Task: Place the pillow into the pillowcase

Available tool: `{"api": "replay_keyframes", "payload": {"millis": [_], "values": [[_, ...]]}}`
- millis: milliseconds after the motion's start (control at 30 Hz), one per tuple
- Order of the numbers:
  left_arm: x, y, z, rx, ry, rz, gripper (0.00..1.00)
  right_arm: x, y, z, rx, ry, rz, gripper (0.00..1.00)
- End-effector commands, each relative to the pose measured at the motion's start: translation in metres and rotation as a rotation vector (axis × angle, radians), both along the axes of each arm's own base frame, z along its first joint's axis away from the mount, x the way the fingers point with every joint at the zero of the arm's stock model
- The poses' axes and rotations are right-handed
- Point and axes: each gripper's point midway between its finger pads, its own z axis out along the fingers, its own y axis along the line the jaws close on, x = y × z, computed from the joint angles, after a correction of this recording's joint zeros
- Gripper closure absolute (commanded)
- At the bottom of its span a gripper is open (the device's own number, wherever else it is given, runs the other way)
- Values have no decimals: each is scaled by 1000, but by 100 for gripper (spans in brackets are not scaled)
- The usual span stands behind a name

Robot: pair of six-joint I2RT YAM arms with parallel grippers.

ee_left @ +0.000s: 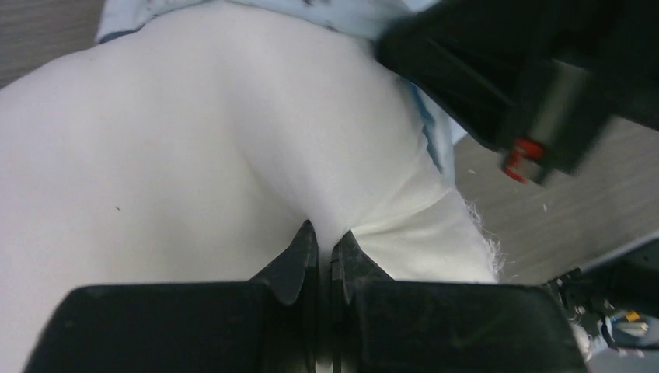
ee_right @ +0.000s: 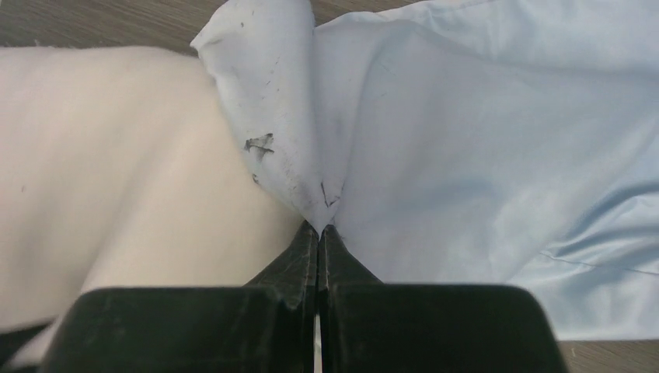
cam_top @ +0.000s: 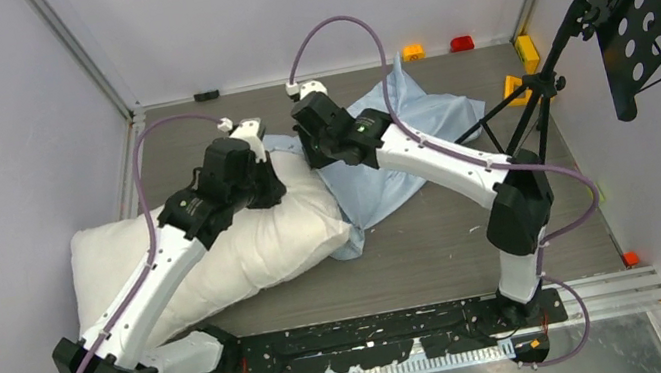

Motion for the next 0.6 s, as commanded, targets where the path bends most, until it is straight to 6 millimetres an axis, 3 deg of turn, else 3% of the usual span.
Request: {"api": "replay_keyframes", "payload": {"millis": [0,133,300,467,500,567], "values": [[57,12,46,20,-225,176,100,-16,-19,52,58,-51,32,99],[83,24,49,26,-331,312,100,-27,-21,50,65,-6,52,100],[114,34,1,93,-301,417,100,-35,-24,36,45,38,64,100],[126,17,-33,107,-184,405,100,-27,-31,7,15,103,20,100],[123,13,-38,112,-150,376,98,-24,-34,1,10,113,4,100],[118,2,-35,88,-125,316,75,-18,-37,-5,11,129,-19,98]]}}
